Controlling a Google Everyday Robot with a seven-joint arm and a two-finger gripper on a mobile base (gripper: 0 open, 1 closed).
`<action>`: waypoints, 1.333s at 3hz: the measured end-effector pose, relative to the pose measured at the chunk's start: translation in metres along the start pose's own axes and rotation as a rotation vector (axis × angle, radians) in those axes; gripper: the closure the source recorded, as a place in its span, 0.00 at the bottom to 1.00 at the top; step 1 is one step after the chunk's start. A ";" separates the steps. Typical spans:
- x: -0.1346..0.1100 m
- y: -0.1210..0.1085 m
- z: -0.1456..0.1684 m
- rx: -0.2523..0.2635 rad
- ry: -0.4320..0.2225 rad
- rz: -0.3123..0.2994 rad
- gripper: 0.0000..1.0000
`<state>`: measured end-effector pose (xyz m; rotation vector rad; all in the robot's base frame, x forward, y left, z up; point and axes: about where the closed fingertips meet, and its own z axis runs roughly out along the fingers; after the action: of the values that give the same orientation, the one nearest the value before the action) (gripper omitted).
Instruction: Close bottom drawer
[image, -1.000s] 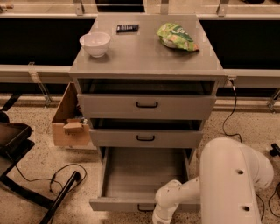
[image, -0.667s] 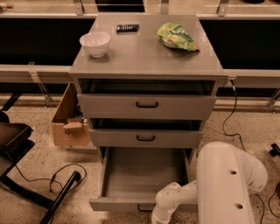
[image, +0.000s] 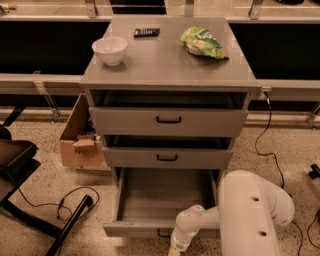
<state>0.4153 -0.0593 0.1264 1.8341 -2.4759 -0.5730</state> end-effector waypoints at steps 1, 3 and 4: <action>-0.009 -0.019 -0.003 0.024 -0.017 -0.018 1.00; -0.024 -0.054 -0.025 0.090 -0.044 -0.036 1.00; -0.043 -0.096 -0.059 0.176 -0.073 -0.063 1.00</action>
Offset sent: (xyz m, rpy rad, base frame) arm 0.1530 0.0003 0.0165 0.0488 -0.2290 0.0001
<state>0.5302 -0.0603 0.1620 1.9934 -2.6000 -0.4440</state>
